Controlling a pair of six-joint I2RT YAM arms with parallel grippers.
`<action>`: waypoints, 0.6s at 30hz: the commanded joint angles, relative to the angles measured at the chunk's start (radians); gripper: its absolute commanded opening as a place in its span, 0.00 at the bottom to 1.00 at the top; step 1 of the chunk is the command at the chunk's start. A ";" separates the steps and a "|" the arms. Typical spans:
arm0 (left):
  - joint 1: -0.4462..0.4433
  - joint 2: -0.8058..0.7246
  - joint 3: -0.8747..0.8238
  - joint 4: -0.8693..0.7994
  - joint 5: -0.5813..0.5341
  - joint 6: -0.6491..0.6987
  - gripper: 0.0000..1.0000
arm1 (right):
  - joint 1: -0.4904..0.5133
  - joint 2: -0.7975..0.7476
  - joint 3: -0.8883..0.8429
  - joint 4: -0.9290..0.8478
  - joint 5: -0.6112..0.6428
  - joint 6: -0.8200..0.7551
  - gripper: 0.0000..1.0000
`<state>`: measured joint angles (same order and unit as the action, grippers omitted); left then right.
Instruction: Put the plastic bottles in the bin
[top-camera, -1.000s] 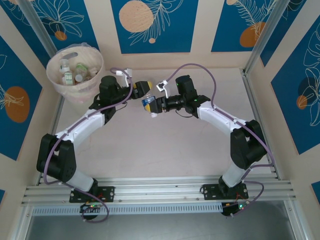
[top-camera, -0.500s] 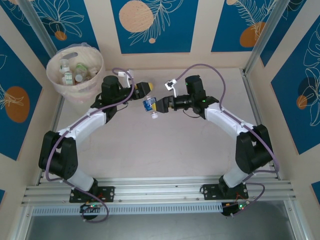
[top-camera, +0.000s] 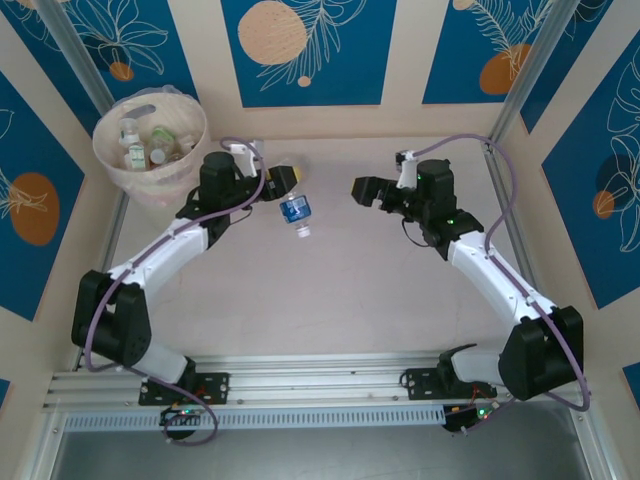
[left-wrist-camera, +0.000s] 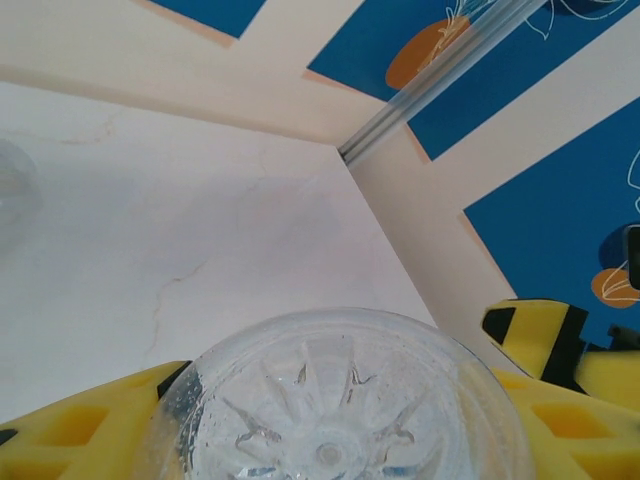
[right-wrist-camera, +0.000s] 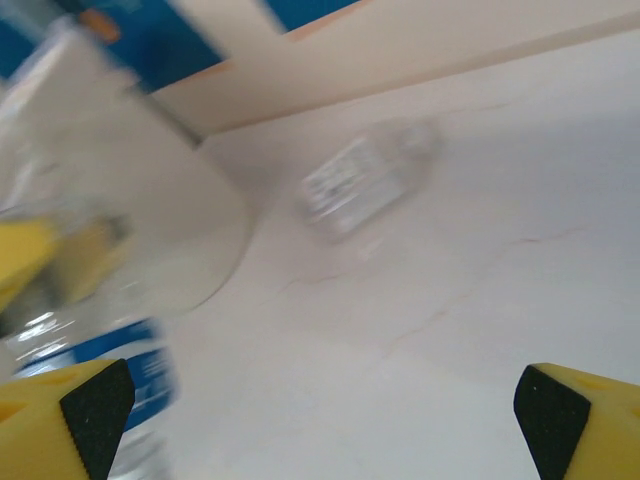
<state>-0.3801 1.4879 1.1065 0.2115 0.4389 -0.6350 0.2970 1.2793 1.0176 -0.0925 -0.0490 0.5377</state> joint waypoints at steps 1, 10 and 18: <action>0.000 -0.096 -0.001 -0.047 -0.094 0.095 0.00 | -0.025 -0.023 -0.027 -0.056 0.153 0.107 0.99; 0.000 -0.310 -0.079 0.007 -0.315 0.276 0.00 | -0.034 -0.026 -0.021 -0.054 0.138 0.131 0.99; 0.003 -0.471 -0.126 0.073 -0.463 0.433 0.00 | -0.034 -0.053 -0.026 -0.045 0.132 0.136 0.99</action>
<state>-0.3801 1.0500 0.9768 0.2310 0.0387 -0.2981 0.2642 1.2659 0.9943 -0.1444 0.0734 0.6594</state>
